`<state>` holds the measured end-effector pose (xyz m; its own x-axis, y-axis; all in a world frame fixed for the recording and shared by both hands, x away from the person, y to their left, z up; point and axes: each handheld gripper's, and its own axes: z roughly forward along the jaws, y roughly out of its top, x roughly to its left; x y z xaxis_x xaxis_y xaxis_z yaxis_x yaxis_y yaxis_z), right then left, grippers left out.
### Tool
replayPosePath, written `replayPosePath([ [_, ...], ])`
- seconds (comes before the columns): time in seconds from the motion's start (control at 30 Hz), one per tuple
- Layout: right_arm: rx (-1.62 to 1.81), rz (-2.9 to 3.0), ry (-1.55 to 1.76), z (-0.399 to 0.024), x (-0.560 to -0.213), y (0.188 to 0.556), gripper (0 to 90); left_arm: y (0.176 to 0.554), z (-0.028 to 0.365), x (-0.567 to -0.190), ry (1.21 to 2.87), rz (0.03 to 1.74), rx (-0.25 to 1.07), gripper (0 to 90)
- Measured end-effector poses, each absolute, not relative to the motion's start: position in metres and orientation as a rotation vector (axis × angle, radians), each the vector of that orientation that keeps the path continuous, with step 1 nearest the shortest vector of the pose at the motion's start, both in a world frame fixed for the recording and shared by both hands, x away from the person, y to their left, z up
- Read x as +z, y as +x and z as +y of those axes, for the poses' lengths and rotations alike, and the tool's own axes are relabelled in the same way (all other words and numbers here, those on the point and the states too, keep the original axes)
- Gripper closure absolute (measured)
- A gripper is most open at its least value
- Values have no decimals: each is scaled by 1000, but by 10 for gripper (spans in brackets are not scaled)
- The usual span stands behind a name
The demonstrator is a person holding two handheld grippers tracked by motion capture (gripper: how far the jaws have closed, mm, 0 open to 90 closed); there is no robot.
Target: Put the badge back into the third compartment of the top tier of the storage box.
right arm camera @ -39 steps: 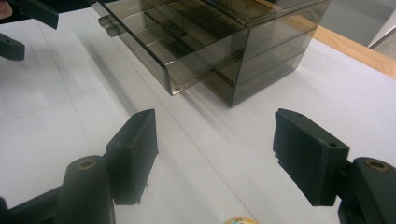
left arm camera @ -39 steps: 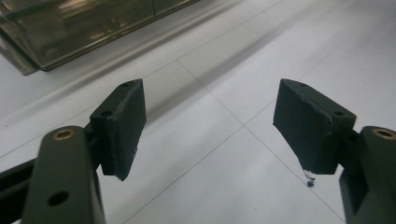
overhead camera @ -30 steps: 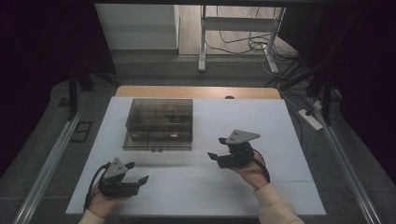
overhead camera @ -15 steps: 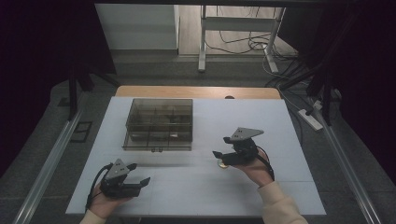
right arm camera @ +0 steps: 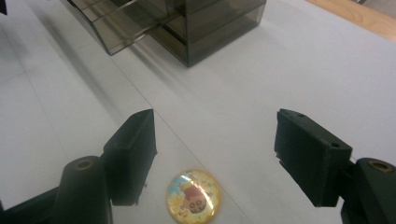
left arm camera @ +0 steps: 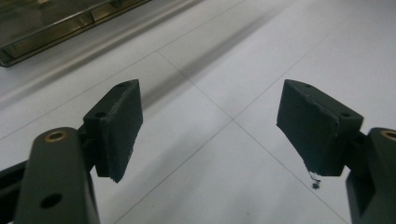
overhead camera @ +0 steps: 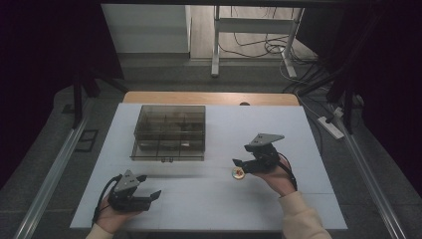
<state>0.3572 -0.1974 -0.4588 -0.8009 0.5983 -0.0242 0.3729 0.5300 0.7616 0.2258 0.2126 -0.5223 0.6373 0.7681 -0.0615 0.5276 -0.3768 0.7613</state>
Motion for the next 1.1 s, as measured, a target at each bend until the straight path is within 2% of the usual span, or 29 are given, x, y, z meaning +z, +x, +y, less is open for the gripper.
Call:
replayPosePath([
  [0.47,1043,2523,886,-205,-468,365,275,229,209,-525,2081,1005,377,217],
  [1.1,852,2711,866,-187,-488,367,235,229,209,-525,2078,1009,386,213],
])
